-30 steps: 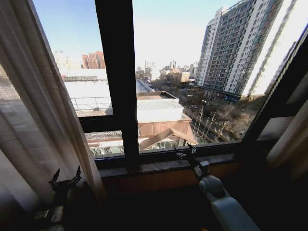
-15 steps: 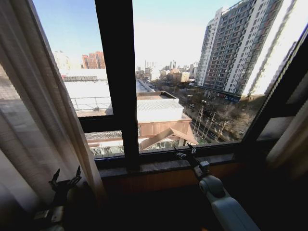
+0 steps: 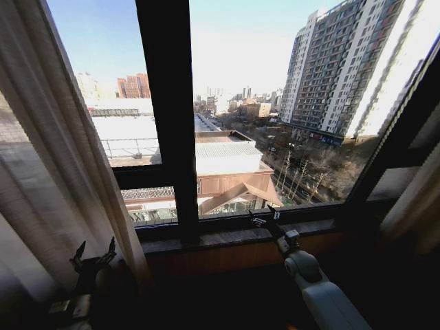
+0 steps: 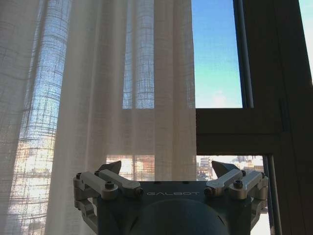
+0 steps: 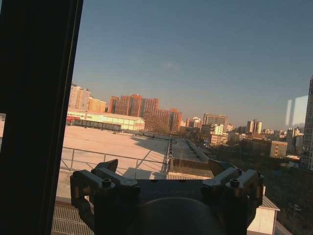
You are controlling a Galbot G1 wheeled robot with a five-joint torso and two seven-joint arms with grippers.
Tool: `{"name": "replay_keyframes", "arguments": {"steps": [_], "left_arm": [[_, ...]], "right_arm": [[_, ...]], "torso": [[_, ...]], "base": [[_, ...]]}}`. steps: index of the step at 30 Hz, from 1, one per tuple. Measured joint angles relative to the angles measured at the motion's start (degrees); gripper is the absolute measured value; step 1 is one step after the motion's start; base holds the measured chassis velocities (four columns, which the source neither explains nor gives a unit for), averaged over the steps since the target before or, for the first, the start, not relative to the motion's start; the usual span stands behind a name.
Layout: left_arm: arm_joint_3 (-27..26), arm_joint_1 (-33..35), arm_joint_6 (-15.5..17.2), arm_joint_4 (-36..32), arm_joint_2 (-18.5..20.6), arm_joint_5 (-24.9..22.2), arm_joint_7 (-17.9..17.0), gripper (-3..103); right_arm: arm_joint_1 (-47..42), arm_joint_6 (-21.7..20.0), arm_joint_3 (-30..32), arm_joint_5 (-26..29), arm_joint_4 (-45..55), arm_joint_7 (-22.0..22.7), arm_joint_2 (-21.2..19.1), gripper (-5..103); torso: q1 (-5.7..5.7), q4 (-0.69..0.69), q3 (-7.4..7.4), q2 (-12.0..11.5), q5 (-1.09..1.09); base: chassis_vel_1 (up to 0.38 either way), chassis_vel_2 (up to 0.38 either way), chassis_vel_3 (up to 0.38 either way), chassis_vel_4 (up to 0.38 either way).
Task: Open the curtains by pulling them apart, changing their state from closed to fully open.
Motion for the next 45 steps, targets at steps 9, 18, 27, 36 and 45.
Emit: {"name": "replay_keyframes", "arguments": {"steps": [9, 18, 27, 36, 45], "left_arm": [[0.0, -0.1, 0.0, 0.0, 0.0, 0.0, 0.0, 100], [3.7, -5.2, 6.8, 0.6, 1.1, 0.0, -2.4, 100], [10.3, -14.4, 18.9, 1.9, 3.2, -0.1, -7.3, 100], [17.6, -24.6, 32.5, 3.3, 5.5, -0.3, -12.5, 100], [20.4, -28.4, 37.7, 3.9, 6.4, -0.4, -14.6, 100]], "right_arm": [[0.0, 0.0, 0.0, 0.0, 0.0, 0.0, 0.0, 100], [0.0, 0.0, 0.0, 0.0, 0.0, 0.0, 0.0, 100], [0.0, 0.0, 0.0, 0.0, 0.0, 0.0, 0.0, 100], [0.0, 0.0, 0.0, 0.0, 0.0, 0.0, 0.0, 100], [0.0, 0.0, 0.0, 0.0, 0.0, 0.0, 0.0, 100]], "torso": [[0.00, 0.00, 0.00, 0.0, 0.00], [0.00, 0.00, 0.00, 0.0, 0.00], [0.00, -0.01, 0.00, 0.0, 0.00], [0.01, 0.00, 0.01, 0.0, 0.00], [0.01, 0.02, 0.00, 0.0, 0.00]], "base": [[0.000, 0.000, 0.000, 0.000], [0.000, 0.000, 0.000, 0.000], [0.000, 0.000, 0.000, 0.000], [0.000, 0.000, 0.000, 0.000], [0.000, 0.000, 0.000, 0.000]]}}
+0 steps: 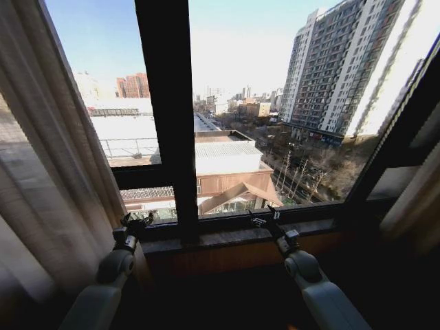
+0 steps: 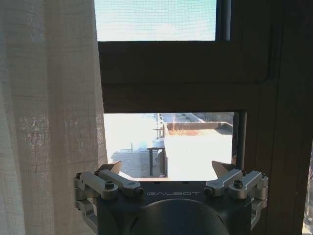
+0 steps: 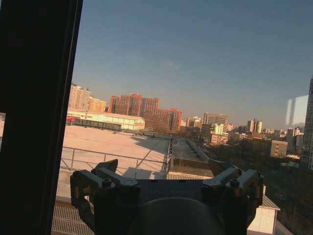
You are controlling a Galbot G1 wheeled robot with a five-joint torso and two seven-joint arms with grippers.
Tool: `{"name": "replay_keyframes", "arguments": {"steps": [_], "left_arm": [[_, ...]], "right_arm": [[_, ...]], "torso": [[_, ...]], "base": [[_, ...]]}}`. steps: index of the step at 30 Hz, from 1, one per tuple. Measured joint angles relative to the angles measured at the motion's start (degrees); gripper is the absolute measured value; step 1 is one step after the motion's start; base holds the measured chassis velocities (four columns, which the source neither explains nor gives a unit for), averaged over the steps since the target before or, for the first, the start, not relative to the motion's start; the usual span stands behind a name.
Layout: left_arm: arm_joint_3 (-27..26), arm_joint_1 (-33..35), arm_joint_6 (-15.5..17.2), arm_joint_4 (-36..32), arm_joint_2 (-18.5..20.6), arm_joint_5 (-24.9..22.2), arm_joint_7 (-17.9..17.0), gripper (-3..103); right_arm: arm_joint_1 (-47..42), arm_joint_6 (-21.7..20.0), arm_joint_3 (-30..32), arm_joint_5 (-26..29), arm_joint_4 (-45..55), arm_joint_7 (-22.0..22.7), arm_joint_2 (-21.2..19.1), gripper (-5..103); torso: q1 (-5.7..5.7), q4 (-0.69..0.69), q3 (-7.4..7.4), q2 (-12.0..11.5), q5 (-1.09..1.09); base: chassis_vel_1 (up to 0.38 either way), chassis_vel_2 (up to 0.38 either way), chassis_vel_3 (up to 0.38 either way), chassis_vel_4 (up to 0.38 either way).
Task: Open the curtains by pulling them apart, changing their state from closed to fully open.
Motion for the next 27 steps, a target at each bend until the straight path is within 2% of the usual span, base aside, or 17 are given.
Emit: {"name": "replay_keyframes", "arguments": {"steps": [3, 4, 6, 7, 10, 12, 13, 15, 22, 27], "left_arm": [[0.1, -0.3, -0.3, 0.5, 0.3, 0.0, 0.1, 100], [0.0, -0.6, -1.5, 1.5, 0.9, 0.1, 0.7, 100], [-0.7, -1.6, -6.4, 5.3, 3.1, 0.5, 2.8, 100], [-0.7, -1.6, -6.4, 5.3, 3.1, 0.5, 2.8, 100], [-1.9, -3.0, -13.3, 10.6, 6.3, 1.2, 6.0, 100], [-2.1, -3.2, -15.2, 11.7, 6.8, 1.4, 6.7, 100], [-2.1, -3.2, -15.2, 11.7, 6.8, 1.4, 6.7, 100], [-2.2, -1.6, -17.8, 11.7, 6.3, 1.9, 7.3, 100], [-2.0, 1.2, -22.4, 10.5, 3.5, 2.8, 10.1, 100], [-2.1, 3.6, -23.0, 9.4, 1.3, 4.4, 10.0, 100]], "right_arm": [[0.0, 0.0, 0.0, 0.0, 0.0, 0.0, 0.0, 100], [0.0, 0.0, 0.0, 0.0, 0.0, 0.0, 0.0, 100], [0.0, 0.0, 0.0, 0.0, 0.0, 0.0, 0.0, 100], [0.0, 0.0, 0.0, 0.0, 0.0, 0.0, 0.0, 100], [0.0, 0.0, 0.0, 0.0, 0.0, 0.0, 0.0, 100], [0.0, 0.0, 0.0, 0.0, 0.0, 0.0, 0.0, 100], [0.0, 0.0, 0.0, 0.0, 0.0, 0.0, 0.0, 100], [0.0, 0.0, 0.0, 0.0, 0.0, 0.0, 0.0, 100], [0.0, 0.0, 0.0, 0.0, 0.0, 0.0, 0.0, 100], [0.0, 0.0, 0.0, 0.0, 0.0, 0.0, 0.0, 100]], "torso": [[0.00, -0.01, 0.00, 0.0, -0.01], [0.00, -0.02, -0.01, 0.0, -0.01], [0.00, -0.02, 0.00, 0.0, 0.00], [0.00, -0.02, 0.00, 0.0, 0.00], [0.00, -0.01, 0.00, 0.0, 0.00], [0.00, 0.01, 0.00, 0.0, -0.01], [0.00, 0.01, 0.00, 0.0, -0.01], [0.00, -0.02, 0.00, 0.0, 0.00], [-0.01, -0.02, -0.01, 0.0, -0.01], [-0.01, -0.02, 0.00, 0.0, 0.00]], "base": [[0.000, 0.000, 0.000, 0.000], [0.000, 0.000, 0.000, 0.000], [0.000, 0.000, 0.000, 0.000], [0.000, 0.000, 0.000, 0.000], [0.000, 0.000, 0.000, 0.000], [0.000, 0.000, 0.000, 0.000], [0.000, 0.000, 0.000, 0.000], [0.000, 0.000, 0.000, 0.000], [0.000, 0.000, 0.000, 0.000], [0.000, 0.000, 0.000, 0.000]]}}
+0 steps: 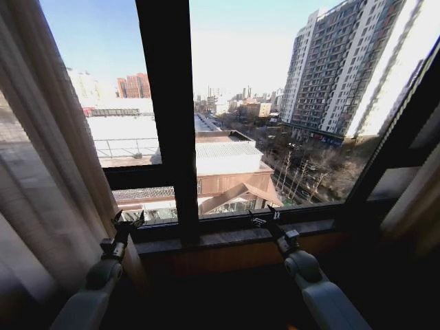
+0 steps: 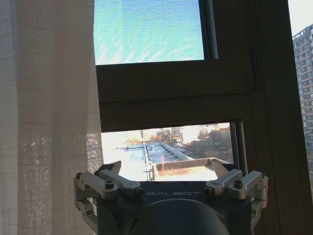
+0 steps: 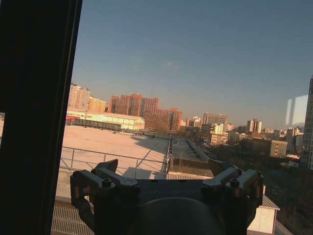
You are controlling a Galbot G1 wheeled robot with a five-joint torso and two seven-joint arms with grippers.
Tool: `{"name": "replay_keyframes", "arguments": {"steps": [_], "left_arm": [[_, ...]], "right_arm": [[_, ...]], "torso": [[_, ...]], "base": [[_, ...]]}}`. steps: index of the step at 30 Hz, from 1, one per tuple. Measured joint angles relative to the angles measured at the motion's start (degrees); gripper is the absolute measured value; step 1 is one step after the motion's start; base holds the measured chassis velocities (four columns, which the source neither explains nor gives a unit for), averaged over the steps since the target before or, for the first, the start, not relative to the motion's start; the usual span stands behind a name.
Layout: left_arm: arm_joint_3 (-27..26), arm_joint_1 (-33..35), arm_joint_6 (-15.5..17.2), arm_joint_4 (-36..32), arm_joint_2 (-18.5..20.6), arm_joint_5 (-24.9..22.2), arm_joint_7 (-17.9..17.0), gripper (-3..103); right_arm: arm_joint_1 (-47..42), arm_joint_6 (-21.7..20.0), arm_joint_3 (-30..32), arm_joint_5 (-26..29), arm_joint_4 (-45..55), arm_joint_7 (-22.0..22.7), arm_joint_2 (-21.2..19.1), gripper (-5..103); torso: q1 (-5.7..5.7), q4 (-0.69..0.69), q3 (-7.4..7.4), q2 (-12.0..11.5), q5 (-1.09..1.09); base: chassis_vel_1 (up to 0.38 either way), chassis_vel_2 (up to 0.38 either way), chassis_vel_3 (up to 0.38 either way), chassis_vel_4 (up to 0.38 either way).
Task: Open the curtains by pulling them apart, changing their state from closed to fully open.
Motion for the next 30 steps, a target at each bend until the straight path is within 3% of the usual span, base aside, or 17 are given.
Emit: {"name": "replay_keyframes", "arguments": {"steps": [4, 13, 19, 26, 30], "left_arm": [[-0.9, 1.6, -0.3, -0.4, -0.7, 0.9, -1.1, 100], [-6.2, 11.2, 2.7, -9.6, -3.9, 1.7, -6.1, 100], [-9.3, 11.3, 2.9, -8.4, -2.0, 1.3, -9.7, 100], [-7.7, 6.8, 1.8, -3.0, 2.1, -0.9, -8.3, 100], [-2.0, -1.2, -0.5, 3.5, 4.9, -2.7, -5.1, 100]], "right_arm": [[0.0, 0.0, 0.0, 0.0, 0.0, 0.0, 0.0, 100], [0.0, 0.0, 0.0, 0.0, 0.0, 0.0, 0.0, 100], [0.0, 0.0, 0.0, 0.0, 0.0, 0.0, 0.0, 100], [0.0, 0.0, 0.0, 0.0, 0.0, 0.0, 0.0, 100], [0.0, 0.0, 0.0, 0.0, 0.0, 0.0, 0.0, 100]], "torso": [[0.00, 0.00, 0.00, 0.0, 0.00], [-0.01, 0.01, -0.01, 0.0, 0.00], [0.00, 0.01, 0.00, 0.0, 0.00], [0.00, 0.02, 0.00, 0.0, 0.00], [0.00, 0.00, 0.00, 0.0, -0.02]], "base": [[0.000, 0.000, 0.000, 0.000], [0.000, 0.000, 0.000, 0.000], [0.000, 0.000, 0.000, 0.000], [0.000, 0.000, 0.000, 0.000], [0.000, 0.000, 0.000, 0.000]]}}
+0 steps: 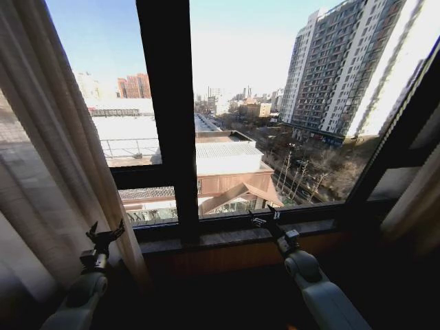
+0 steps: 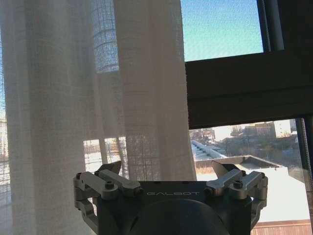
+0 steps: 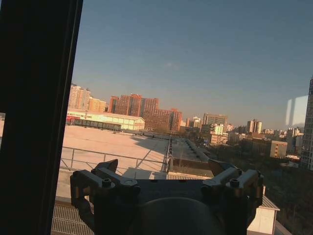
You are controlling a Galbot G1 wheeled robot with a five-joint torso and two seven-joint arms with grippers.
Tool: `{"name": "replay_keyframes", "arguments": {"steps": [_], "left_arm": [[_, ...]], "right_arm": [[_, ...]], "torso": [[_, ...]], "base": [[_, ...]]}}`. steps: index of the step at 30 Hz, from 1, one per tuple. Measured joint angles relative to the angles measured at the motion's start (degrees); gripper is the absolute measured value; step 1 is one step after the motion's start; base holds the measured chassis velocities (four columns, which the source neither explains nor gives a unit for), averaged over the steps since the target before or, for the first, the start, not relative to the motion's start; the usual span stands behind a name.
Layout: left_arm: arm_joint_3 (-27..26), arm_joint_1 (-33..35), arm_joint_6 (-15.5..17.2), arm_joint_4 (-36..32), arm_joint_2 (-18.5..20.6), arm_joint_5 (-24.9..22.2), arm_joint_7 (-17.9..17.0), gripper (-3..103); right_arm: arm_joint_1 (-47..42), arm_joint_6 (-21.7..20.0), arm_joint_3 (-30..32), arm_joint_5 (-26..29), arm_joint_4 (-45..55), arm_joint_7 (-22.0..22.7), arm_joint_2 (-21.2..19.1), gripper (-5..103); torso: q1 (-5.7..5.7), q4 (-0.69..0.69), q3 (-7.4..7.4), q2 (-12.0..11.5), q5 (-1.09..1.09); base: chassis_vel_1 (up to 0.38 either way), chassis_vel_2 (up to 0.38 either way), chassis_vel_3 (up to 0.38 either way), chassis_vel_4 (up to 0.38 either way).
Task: Open the curtains by pulling them apart, changing their state from closed to fully open.
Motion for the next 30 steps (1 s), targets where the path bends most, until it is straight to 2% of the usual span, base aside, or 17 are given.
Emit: {"name": "replay_keyframes", "arguments": {"steps": [3, 4, 8, 11, 12, 15, 17, 21, 23, 26, 29, 30], "left_arm": [[1.6, -2.5, -0.3, 1.6, 0.5, -0.6, 0.6, 100], [3.5, -5.4, -0.4, 3.7, 0.8, -0.8, 1.0, 100], [4.5, -7.5, 0.9, 5.1, 0.6, -0.8, 0.6, 98], [4.4, -8.0, 1.2, 6.5, 0.0, -0.6, 0.3, 85], [4.4, -8.0, 1.2, 6.5, 0.0, -0.6, 0.3, 85], [3.1, -7.4, 0.6, 6.9, -0.8, -0.7, 0.0, 69], [2.9, -7.2, 0.4, 6.9, -0.9, -0.7, 0.0, 69], [1.9, -6.5, -0.5, 7.2, -1.0, -0.8, 0.1, 47], [1.8, -6.4, -0.6, 7.2, -1.0, -0.8, 0.2, 47], [1.2, -6.1, -0.9, 7.2, -0.9, -0.8, 0.4, 31], [1.0, -5.9, -0.9, 7.2, -1.1, -0.8, 0.4, 26], [0.9, -5.9, -1.0, 7.2, -1.2, -0.7, 0.4, 20]], "right_arm": [[0.0, 0.0, 0.0, 0.0, 0.0, 0.0, 0.0, 100], [0.0, 0.0, 0.0, 0.0, 0.0, 0.0, 0.0, 100], [0.0, 0.0, 0.0, 0.0, 0.0, 0.0, 0.0, 100], [0.0, 0.0, 0.0, 0.0, 0.0, 0.0, 0.0, 100], [0.0, 0.0, 0.0, 0.0, 0.0, 0.0, 0.0, 100], [0.0, 0.0, 0.0, 0.0, 0.0, 0.0, 0.0, 100], [0.0, 0.0, 0.0, 0.0, 0.0, 0.0, 0.0, 100], [0.0, 0.0, 0.0, 0.0, 0.0, 0.0, 0.0, 100], [0.0, 0.0, 0.0, 0.0, 0.0, 0.0, 0.0, 100], [0.0, 0.0, 0.0, 0.0, 0.0, 0.0, 0.0, 100], [0.0, 0.0, 0.0, 0.0, 0.0, 0.0, 0.0, 100], [0.0, 0.0, 0.0, 0.0, 0.0, 0.0, 0.0, 100]], "torso": [[0.00, -0.01, 0.00, 0.0, 0.03], [0.00, -0.02, 0.00, 0.0, 0.03], [0.01, 0.00, 0.00, 0.0, 0.04], [0.01, 0.01, 0.00, 0.0, 0.02], [0.01, 0.01, 0.00, 0.0, 0.02], [0.01, 0.01, 0.00, 0.0, 0.02], [0.01, 0.01, 0.00, 0.0, 0.02], [0.01, 0.01, -0.01, 0.0, 0.02], [0.00, 0.01, 0.00, 0.0, 0.02], [0.01, 0.01, 0.00, 0.0, 0.03], [0.01, 0.01, 0.00, 0.0, 0.03], [0.01, 0.01, -0.01, 0.0, 0.03]], "base": [[0.000, 0.000, 0.000, 0.000], [0.000, 0.000, 0.000, 0.000], [0.000, 0.000, 0.000, 0.000], [0.000, 0.000, 0.000, 0.000], [0.000, 0.000, 0.000, 0.000], [0.000, 0.000, 0.000, 0.000], [0.000, 0.000, 0.000, 0.000], [0.000, 0.000, 0.000, 0.000], [0.000, 0.000, 0.000, 0.000], [0.000, 0.000, 0.000, 0.000], [0.000, 0.000, 0.000, 0.000], [0.000, 0.000, 0.000, 0.000]]}}
